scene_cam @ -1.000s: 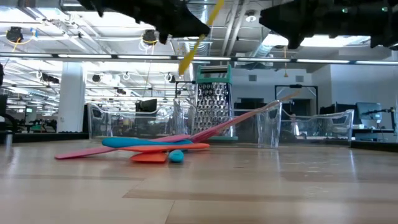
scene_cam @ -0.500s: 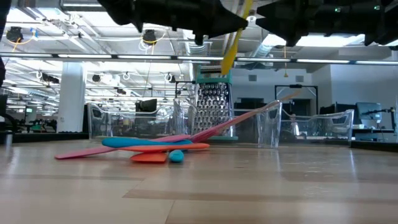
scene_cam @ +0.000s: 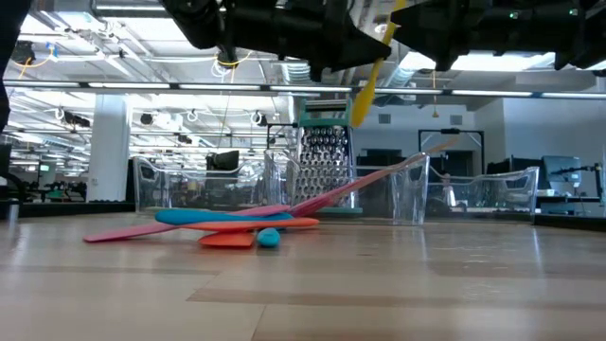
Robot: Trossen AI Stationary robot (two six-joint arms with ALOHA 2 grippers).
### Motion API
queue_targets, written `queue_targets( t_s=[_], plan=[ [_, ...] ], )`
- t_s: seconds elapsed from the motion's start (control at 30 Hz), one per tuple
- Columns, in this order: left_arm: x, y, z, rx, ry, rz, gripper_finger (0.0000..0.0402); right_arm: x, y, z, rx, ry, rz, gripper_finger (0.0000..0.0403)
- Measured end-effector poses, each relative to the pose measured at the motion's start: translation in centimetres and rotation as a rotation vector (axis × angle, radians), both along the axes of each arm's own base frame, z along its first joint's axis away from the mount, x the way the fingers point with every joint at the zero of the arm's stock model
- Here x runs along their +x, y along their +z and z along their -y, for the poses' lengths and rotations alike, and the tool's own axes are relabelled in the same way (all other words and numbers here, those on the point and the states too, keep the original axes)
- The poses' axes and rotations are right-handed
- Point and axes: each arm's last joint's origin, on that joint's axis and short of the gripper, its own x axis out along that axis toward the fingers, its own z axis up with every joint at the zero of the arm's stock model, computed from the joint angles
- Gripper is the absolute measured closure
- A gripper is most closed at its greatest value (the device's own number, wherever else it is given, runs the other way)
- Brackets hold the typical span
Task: Pick & Place Kitchen Items
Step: Put the yellow serving spoon into the right transparent bin
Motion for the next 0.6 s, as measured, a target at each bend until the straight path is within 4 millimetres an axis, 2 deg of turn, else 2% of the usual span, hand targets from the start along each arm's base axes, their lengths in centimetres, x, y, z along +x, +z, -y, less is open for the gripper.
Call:
queue_targets(
  t_s=[0.2,0.4,0.6],
  plan=[
    [2.0,-0.6,-0.2,-0.003,-0.034,-0.006,0.0395,0.0,-0.1,0.0,-0.004,0.000,-0.008,0.0208],
    [1.7,0.0,-0.5,-0.002,-0.026,0.008,0.0395,0.0,-0.2,0.0,-0.005,-0.007,-0.026,0.0239],
    [1.5,0.0,-0.5,-0.004,-0.027,-0.020,0.0395,0.0,-0.2,0.0,-0.048,-0.013,-0.028,0.0298]
  ],
)
